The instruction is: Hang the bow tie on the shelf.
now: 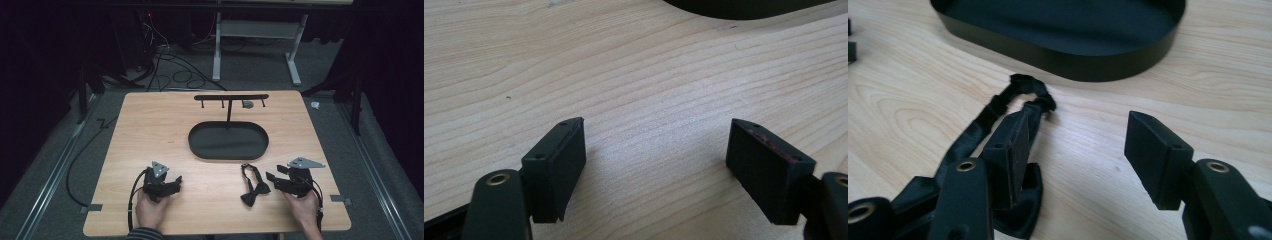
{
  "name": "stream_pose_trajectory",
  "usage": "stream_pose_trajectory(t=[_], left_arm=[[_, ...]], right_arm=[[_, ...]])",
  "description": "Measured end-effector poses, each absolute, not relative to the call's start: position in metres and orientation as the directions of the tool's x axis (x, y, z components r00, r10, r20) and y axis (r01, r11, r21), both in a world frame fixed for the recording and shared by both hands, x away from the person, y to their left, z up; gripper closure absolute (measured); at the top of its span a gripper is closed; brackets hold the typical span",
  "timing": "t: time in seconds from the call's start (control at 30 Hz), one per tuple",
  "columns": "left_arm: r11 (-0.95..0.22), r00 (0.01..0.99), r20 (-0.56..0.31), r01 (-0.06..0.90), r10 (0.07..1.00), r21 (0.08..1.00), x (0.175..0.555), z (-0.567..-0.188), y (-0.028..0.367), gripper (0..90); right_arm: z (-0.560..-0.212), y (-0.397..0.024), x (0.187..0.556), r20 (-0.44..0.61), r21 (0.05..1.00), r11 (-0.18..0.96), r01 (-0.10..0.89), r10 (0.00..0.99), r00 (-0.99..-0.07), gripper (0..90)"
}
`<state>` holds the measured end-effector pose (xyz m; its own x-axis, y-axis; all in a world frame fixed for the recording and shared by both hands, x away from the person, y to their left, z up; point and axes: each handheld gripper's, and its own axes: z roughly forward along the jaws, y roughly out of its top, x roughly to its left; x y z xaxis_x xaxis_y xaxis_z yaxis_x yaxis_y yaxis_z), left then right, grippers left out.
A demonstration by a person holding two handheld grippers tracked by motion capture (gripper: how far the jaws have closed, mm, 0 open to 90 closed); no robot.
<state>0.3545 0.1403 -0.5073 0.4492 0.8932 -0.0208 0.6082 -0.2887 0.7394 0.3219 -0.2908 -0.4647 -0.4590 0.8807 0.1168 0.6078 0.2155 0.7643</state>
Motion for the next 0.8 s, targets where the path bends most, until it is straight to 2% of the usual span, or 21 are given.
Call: stream_pose_trajectory(t=[0.23,0.8], left_arm=[[-0.289,0.449,-0.021,0.608,0.893,0.739,0.355,-0.507,0.140,24.3],[-0.288,0.449,-0.022,0.609,0.893,0.739,0.355,-0.507,0.140,24.3]], right_arm=[[-0.464,-0.276,0.331,0.113,0.761,0.248,0.600,0.860,-0.498,46.4],[-0.475,-0.250,0.357,0.094,0.708,0.294,0.642,0.862,-0.498,49.5]])
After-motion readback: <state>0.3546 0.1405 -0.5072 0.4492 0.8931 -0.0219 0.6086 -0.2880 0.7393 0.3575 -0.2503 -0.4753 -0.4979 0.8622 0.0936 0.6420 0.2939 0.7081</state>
